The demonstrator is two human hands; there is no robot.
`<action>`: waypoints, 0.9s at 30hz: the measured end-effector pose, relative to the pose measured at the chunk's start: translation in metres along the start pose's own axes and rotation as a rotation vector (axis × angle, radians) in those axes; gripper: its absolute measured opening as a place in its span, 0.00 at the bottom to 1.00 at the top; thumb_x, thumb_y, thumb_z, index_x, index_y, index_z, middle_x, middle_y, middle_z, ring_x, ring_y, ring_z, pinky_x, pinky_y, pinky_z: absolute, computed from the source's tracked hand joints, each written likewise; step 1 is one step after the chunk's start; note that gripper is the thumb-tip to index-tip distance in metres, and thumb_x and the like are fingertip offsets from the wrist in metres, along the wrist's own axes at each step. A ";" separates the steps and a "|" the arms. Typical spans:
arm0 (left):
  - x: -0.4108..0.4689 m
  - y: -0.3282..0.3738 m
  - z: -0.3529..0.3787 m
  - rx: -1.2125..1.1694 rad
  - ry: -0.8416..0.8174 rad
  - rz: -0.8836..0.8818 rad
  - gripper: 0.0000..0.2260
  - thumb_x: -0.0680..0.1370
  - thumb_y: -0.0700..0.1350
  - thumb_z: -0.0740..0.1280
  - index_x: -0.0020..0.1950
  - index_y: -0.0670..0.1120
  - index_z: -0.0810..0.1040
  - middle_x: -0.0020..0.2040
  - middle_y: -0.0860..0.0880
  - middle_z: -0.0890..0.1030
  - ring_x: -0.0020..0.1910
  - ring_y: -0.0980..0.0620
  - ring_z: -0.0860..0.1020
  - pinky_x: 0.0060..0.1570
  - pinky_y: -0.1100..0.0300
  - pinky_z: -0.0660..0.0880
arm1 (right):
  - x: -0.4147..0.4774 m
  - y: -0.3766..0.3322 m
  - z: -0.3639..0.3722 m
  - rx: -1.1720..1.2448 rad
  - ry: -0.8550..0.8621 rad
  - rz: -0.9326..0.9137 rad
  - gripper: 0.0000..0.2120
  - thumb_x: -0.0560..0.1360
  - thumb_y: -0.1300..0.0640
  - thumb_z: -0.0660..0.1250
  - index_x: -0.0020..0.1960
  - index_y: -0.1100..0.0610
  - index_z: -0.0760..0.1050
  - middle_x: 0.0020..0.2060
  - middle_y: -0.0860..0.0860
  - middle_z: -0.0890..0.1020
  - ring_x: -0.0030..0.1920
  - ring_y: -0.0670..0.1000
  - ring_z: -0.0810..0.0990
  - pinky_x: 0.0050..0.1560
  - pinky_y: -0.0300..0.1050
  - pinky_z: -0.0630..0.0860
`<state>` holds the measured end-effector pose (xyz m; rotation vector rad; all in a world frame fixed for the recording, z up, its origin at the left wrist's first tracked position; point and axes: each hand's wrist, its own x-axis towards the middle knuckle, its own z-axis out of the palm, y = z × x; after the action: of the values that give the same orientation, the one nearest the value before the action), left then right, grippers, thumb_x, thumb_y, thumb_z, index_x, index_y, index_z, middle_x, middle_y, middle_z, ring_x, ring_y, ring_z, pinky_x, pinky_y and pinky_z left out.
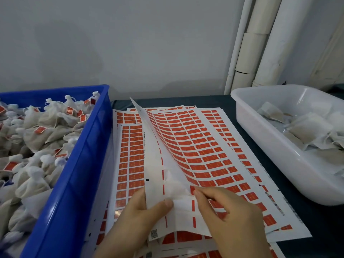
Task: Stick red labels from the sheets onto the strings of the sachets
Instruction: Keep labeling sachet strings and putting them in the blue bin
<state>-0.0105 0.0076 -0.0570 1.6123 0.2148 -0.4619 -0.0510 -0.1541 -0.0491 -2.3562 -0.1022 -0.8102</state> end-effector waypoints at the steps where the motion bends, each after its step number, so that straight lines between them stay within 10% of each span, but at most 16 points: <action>1: 0.000 0.000 0.000 0.001 -0.002 -0.003 0.13 0.70 0.45 0.71 0.51 0.54 0.73 0.46 0.50 0.83 0.42 0.46 0.83 0.33 0.54 0.81 | 0.000 0.000 0.000 -0.020 0.008 -0.024 0.08 0.60 0.53 0.70 0.37 0.54 0.82 0.31 0.43 0.83 0.33 0.32 0.72 0.33 0.13 0.56; 10: -0.007 0.002 -0.005 0.030 0.044 -0.020 0.12 0.72 0.43 0.70 0.50 0.54 0.72 0.49 0.50 0.81 0.48 0.44 0.81 0.48 0.45 0.80 | 0.000 0.019 0.009 0.253 -0.070 0.504 0.03 0.67 0.42 0.61 0.38 0.40 0.68 0.36 0.30 0.72 0.36 0.33 0.72 0.34 0.22 0.64; 17: -0.017 0.010 -0.022 0.037 0.117 -0.048 0.04 0.73 0.50 0.66 0.44 0.58 0.72 0.34 0.58 0.83 0.34 0.54 0.83 0.27 0.60 0.77 | -0.005 0.048 0.017 0.372 -0.109 0.758 0.05 0.76 0.48 0.60 0.42 0.46 0.71 0.40 0.40 0.78 0.39 0.40 0.76 0.33 0.30 0.66; 27: -0.026 0.032 -0.030 0.304 0.430 0.393 0.12 0.79 0.48 0.58 0.41 0.52 0.79 0.32 0.59 0.81 0.32 0.53 0.77 0.31 0.64 0.69 | 0.004 0.056 0.012 0.466 -0.054 0.843 0.13 0.74 0.45 0.60 0.41 0.53 0.75 0.27 0.47 0.81 0.35 0.51 0.81 0.42 0.44 0.77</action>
<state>-0.0159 0.0372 -0.0158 1.9862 0.1475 0.1690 -0.0270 -0.1917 -0.0848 -1.7244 0.5807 -0.2583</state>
